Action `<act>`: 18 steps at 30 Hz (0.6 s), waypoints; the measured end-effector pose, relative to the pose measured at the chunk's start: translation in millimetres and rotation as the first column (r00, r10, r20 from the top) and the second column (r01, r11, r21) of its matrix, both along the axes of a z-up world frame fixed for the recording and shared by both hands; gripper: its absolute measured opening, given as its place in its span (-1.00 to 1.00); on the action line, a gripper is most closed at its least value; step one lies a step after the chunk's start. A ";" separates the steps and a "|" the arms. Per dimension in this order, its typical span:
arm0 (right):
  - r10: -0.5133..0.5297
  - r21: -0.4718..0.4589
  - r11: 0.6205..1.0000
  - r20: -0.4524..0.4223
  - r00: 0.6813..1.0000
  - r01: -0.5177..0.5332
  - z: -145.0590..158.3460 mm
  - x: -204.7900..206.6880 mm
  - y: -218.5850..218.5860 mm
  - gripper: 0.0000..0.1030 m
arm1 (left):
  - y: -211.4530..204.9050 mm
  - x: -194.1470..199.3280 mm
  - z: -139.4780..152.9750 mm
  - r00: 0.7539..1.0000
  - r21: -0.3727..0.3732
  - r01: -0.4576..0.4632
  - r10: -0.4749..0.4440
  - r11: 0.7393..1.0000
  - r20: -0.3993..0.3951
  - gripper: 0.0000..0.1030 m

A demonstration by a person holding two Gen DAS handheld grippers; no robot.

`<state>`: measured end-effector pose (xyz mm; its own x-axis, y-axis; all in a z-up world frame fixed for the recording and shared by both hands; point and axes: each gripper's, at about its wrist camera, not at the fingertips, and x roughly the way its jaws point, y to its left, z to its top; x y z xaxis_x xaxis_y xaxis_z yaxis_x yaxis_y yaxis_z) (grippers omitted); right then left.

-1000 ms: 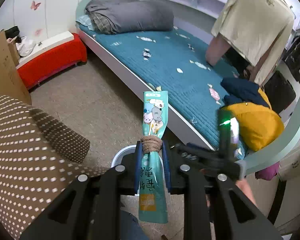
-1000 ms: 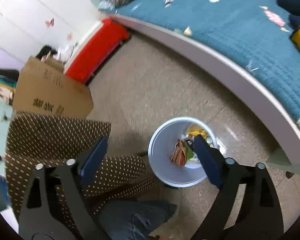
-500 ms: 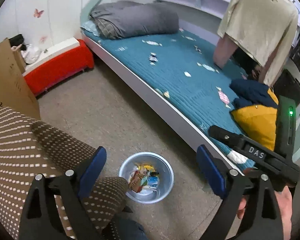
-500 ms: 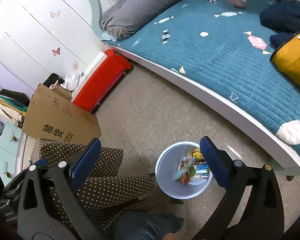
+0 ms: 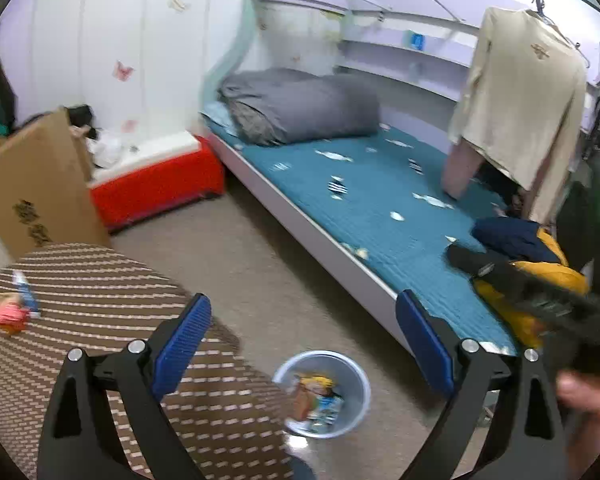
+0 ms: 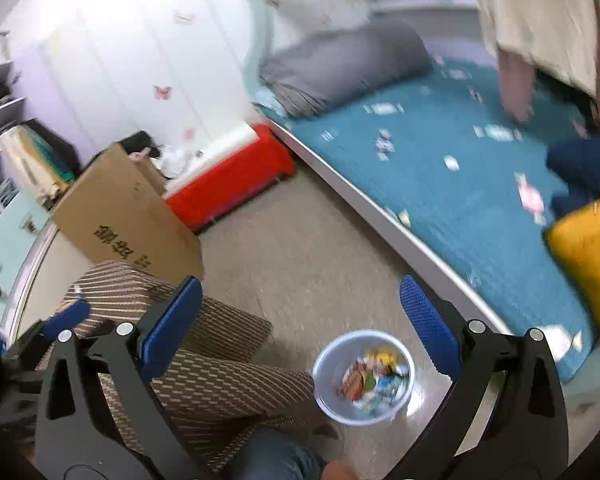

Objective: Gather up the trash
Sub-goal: 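Move both open tools back over the table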

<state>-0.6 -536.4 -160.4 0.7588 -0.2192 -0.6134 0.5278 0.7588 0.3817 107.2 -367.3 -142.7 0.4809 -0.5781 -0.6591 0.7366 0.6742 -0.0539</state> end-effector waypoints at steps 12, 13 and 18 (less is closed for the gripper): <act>0.206 -0.095 0.976 0.076 0.976 -0.198 71.4 44.5 84.4 0.88 | 92.5 16.0 49.2 0.986 -0.034 -0.141 0.143 0.989 0.087 0.78; 0.226 -0.100 0.971 0.072 0.971 -0.219 72.4 51.6 93.1 0.88 | 102.2 19.8 50.9 0.983 -0.039 -0.159 0.162 0.986 0.087 0.78; 0.327 -0.112 0.940 0.029 0.945 -0.322 68.2 90.2 132.1 0.88 | 154.1 42.1 52.7 0.960 -0.064 -0.265 0.270 0.962 0.079 0.78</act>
<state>89.6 -404.3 -92.3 0.8265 -0.0167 -0.5628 0.2297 0.9226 0.3099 149.3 -213.3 -90.0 0.6764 -0.4528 -0.5808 0.5329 0.8453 -0.0384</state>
